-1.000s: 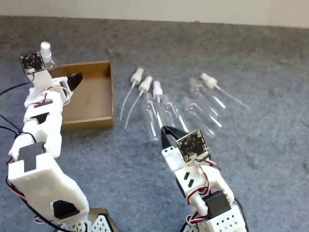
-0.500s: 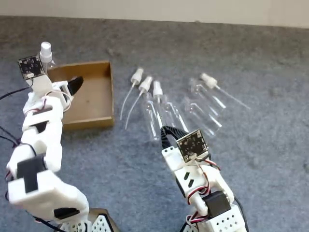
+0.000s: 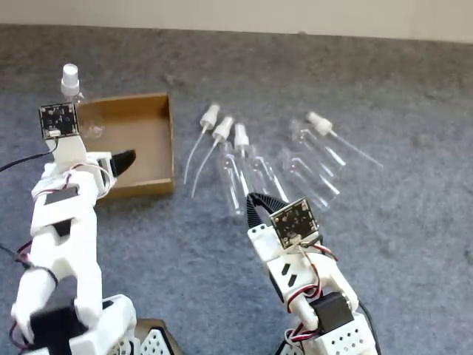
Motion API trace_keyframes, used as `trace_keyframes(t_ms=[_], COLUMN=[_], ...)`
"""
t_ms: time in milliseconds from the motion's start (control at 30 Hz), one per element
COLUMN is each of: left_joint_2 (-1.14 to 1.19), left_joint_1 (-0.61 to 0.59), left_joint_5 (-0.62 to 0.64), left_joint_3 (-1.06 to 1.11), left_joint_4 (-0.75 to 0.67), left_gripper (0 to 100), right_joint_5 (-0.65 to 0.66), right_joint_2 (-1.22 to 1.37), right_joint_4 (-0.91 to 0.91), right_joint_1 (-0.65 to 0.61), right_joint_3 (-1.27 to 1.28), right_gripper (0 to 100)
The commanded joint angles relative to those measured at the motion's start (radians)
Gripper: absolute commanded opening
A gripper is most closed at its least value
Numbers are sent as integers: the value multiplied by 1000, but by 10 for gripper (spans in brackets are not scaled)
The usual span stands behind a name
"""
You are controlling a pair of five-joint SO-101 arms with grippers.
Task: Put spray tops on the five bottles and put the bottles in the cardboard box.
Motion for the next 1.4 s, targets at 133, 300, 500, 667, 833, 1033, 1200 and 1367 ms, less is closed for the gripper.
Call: trace_keyframes(t_ms=[133, 300, 500, 667, 833, 1033, 1200, 1367], left_joint_2=[-295, -317, -194, 50, 216, 206, 205, 205], left_joint_1=[-165, -242, -257, -262, -257, -254, -206, -145], left_joint_5=[-9, -11, -11, -11, -8, -6, -6, -6], left_joint_3=[-4, -1, -4, -59, -133, -131, -91, -58], left_joint_4=[279, 278, 209, 35, 31, 31, 31, 31], left_gripper=[147, 5, 10, 10, 10, 10, 10, 10], right_joint_5=[12, 12, 8, 8, 8, 12, 12, 12], right_joint_2=[-7, -7, -7, -7, -7, -7, -7, -7], right_joint_4=[1, 1, 1, 2, 2, 2, 2, 2], right_joint_1=[15, 15, 15, 15, 15, 15, 15, 15], right_joint_3=[113, 113, 113, 113, 113, 113, 113, 113], right_gripper=[13, 13, 13, 13, 13, 13, 13, 13])
